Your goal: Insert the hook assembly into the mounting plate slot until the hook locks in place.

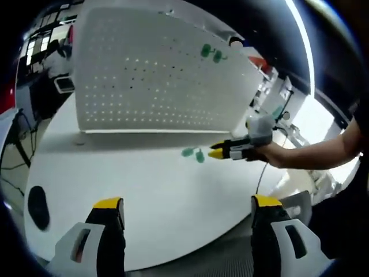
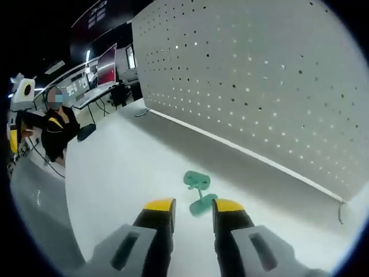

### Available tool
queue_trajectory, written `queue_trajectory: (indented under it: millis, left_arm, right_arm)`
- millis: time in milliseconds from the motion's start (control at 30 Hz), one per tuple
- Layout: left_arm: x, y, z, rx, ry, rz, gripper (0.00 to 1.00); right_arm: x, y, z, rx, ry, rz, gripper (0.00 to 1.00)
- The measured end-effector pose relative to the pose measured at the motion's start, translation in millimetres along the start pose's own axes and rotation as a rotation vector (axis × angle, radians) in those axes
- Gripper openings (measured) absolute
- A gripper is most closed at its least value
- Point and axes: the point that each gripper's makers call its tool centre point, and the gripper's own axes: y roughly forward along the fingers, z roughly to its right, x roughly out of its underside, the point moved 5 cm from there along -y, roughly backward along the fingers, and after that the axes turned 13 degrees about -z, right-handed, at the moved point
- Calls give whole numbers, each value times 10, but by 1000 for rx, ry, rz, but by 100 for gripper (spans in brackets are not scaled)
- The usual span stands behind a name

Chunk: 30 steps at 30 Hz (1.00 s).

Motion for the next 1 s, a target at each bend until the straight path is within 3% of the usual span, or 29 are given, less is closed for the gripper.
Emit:
queue_trajectory:
  millis: [233,467,600,1000]
  left_arm:
    - [-4,51,-40,-3,-16,-14,91]
    - [-50,102,-43,4,-20,-20,90]
    - [-58,108,-61,0,-22,-25,89]
    - [-49,115,-49,-3,-25,-31,86]
  right_arm:
    - [-88,167,96,-2,-25,-21,20]
    - [-167,302,61,-41,-36,-31,19]
    - [-174,362,26,-70,-44,-44,12]
    - [-118,385,33,-115,29,-67,4]
